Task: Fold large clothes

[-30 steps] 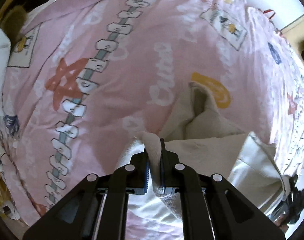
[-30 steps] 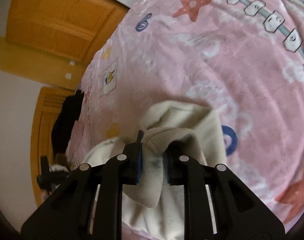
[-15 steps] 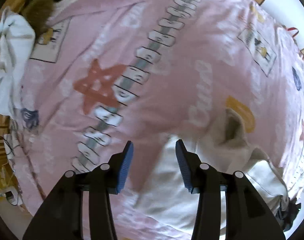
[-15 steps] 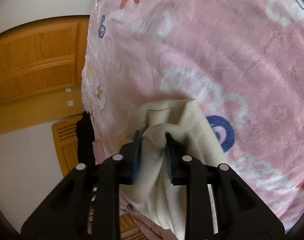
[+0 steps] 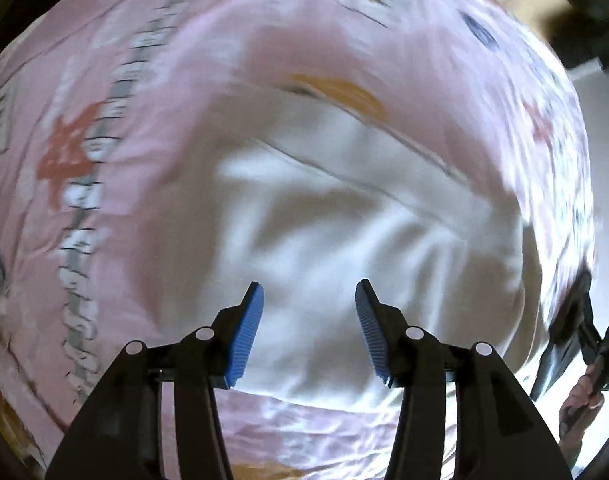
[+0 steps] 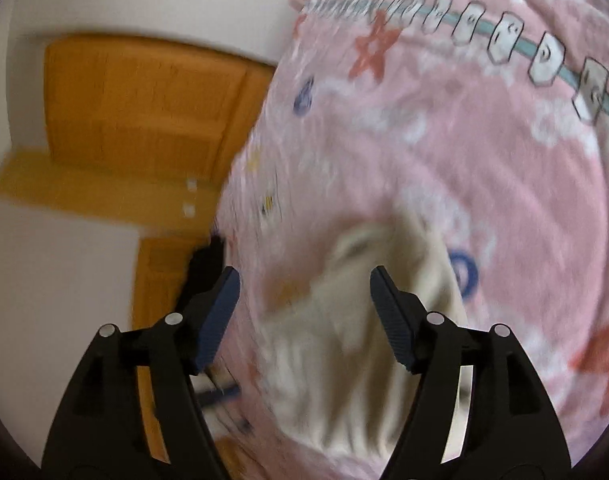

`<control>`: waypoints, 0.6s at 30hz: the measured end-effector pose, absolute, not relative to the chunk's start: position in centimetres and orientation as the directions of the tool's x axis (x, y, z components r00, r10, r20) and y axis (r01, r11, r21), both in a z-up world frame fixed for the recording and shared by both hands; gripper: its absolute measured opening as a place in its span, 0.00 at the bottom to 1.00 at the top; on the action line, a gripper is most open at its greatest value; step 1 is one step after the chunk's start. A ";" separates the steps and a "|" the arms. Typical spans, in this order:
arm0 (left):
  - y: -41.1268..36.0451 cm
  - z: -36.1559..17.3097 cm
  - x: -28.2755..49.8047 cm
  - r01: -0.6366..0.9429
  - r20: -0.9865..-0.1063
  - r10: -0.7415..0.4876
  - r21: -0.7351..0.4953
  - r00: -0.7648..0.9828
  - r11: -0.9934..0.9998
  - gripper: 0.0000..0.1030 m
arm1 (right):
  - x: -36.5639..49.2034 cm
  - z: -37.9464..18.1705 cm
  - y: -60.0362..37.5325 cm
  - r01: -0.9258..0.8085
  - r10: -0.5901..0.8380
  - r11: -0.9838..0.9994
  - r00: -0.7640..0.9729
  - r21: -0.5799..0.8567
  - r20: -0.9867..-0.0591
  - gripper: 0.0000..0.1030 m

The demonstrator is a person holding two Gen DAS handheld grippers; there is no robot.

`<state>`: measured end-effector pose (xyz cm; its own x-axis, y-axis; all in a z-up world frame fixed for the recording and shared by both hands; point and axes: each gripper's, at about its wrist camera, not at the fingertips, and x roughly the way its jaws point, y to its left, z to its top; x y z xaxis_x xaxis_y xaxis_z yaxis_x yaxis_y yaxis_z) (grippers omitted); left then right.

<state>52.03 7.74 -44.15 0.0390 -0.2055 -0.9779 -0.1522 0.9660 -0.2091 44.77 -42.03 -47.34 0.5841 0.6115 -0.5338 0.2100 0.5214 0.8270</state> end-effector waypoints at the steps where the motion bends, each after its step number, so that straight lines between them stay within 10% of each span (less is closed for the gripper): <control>1: 5.9 -44.7 51.6 -0.116 -0.975 -0.220 -0.223 0.035 0.968 0.45 | 43.8 -47.7 -40.8 0.197 0.623 0.540 0.560 0.818 -0.546 0.65; 18: 2.1 -56.4 54.5 -0.129 -0.987 0.146 0.155 -0.072 0.980 0.38 | 39.4 -59.1 -36.6 0.280 0.313 0.844 0.437 0.458 -0.843 0.49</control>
